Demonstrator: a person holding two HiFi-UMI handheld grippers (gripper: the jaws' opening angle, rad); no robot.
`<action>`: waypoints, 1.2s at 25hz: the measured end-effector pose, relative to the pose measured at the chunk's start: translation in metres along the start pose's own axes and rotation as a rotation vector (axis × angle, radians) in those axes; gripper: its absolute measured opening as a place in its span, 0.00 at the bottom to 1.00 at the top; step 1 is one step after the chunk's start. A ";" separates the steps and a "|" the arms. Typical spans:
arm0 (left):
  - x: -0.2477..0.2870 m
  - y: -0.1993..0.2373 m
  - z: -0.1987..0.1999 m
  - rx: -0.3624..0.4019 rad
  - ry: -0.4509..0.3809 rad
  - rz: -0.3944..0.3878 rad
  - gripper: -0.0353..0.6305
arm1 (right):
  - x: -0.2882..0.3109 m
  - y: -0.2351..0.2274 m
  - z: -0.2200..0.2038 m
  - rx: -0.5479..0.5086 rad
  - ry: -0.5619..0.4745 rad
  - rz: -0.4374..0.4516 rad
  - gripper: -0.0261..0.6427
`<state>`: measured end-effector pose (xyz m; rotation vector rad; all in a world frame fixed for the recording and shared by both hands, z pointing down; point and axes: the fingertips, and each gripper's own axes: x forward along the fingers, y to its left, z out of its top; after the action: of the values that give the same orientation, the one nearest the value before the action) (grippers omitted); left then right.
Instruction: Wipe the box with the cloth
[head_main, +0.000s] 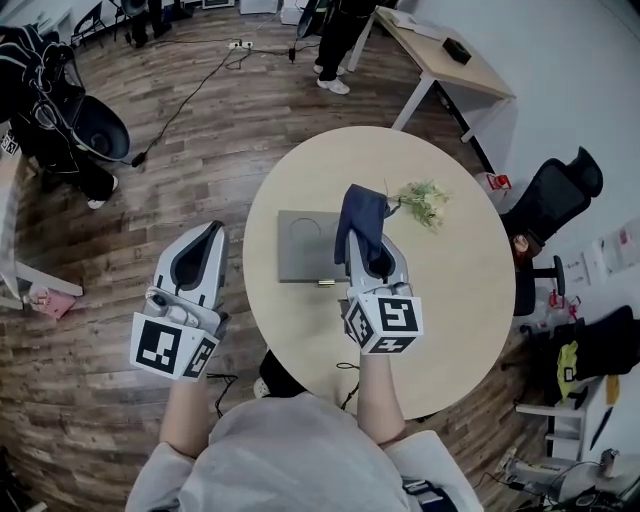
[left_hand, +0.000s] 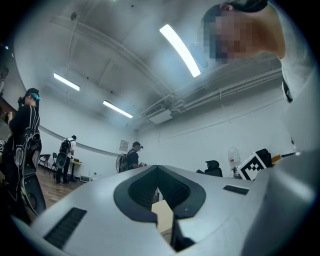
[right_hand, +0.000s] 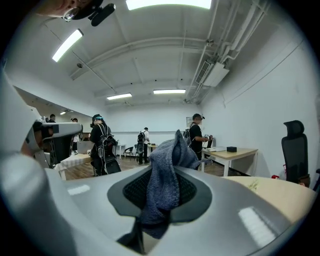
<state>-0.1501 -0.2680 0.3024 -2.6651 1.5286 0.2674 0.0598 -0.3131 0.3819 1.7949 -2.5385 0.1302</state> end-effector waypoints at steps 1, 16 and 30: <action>0.002 0.001 -0.002 -0.002 0.005 0.000 0.06 | 0.004 -0.002 -0.007 0.008 0.022 -0.004 0.17; 0.014 0.006 -0.042 -0.043 0.091 0.001 0.06 | 0.056 0.001 -0.094 0.080 0.295 0.033 0.17; 0.022 0.016 -0.065 -0.062 0.128 -0.013 0.06 | 0.124 0.043 -0.157 0.125 0.487 0.146 0.17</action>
<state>-0.1451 -0.3037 0.3631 -2.7892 1.5613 0.1488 -0.0256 -0.4019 0.5450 1.3885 -2.3366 0.6553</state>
